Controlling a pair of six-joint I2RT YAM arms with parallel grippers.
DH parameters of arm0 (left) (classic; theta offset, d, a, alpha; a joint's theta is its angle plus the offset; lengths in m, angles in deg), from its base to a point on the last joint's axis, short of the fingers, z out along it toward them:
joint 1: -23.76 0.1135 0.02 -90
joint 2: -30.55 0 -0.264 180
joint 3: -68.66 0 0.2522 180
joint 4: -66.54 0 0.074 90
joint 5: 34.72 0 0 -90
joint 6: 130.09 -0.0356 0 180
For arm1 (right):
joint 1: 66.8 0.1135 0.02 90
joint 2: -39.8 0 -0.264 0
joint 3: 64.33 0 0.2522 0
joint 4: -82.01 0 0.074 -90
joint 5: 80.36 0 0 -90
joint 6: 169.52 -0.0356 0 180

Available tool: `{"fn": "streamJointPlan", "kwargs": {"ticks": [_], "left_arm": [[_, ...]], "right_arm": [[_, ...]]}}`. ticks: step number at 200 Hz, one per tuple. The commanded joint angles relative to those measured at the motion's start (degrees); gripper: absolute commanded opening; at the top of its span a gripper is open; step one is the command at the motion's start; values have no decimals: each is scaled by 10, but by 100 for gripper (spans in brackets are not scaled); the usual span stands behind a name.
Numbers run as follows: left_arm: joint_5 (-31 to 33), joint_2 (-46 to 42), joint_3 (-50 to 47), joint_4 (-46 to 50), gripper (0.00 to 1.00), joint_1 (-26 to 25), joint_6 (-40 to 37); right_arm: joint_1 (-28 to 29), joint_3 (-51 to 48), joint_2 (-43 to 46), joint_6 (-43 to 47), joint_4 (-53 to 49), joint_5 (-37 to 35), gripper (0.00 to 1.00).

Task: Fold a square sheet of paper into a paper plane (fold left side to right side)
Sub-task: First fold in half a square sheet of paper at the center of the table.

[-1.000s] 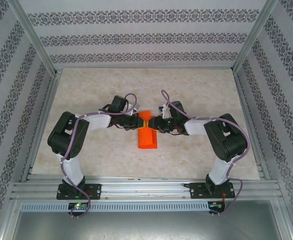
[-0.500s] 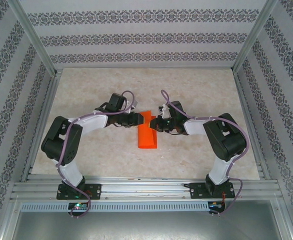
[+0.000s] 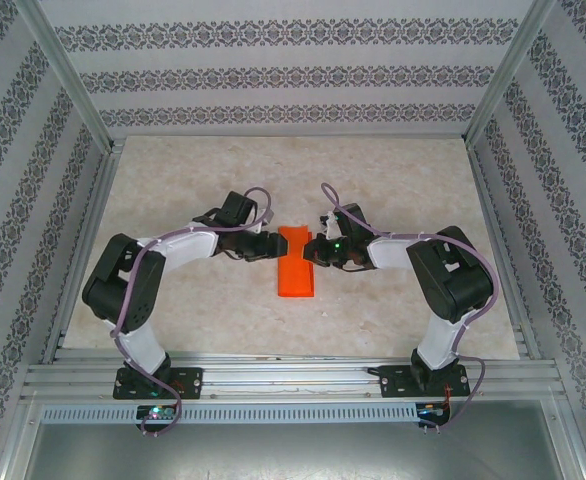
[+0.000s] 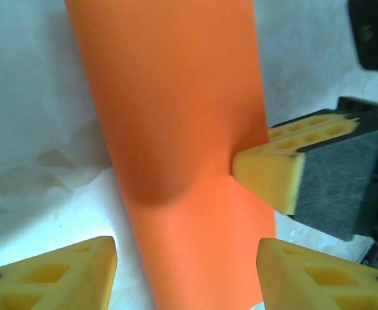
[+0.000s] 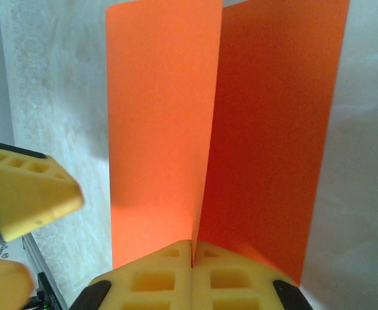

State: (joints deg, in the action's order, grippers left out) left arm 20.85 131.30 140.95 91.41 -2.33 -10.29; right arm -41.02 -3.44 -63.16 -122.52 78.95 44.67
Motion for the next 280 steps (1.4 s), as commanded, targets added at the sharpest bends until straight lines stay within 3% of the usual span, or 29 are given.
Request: {"fn": "streamJointPlan", "kwargs": {"ticks": [1,80,134,198,280], "left_arm": [[0,25,21,24,59,-14,10],[13,79,43,37,49,-32,32],[48,107,67,81,39,-45,30],[53,139,95,118,39,-54,29],[54,181,141,173,40,-74,17]], "right_arm": [[7,13,-6,16,-14,-10,0],[7,13,-6,17,-23,-18,2],[1,7,20,17,-40,-39,20],[-39,-15,118,72,-151,-124,34],[-84,-53,195,85,-176,-147,37]]}}
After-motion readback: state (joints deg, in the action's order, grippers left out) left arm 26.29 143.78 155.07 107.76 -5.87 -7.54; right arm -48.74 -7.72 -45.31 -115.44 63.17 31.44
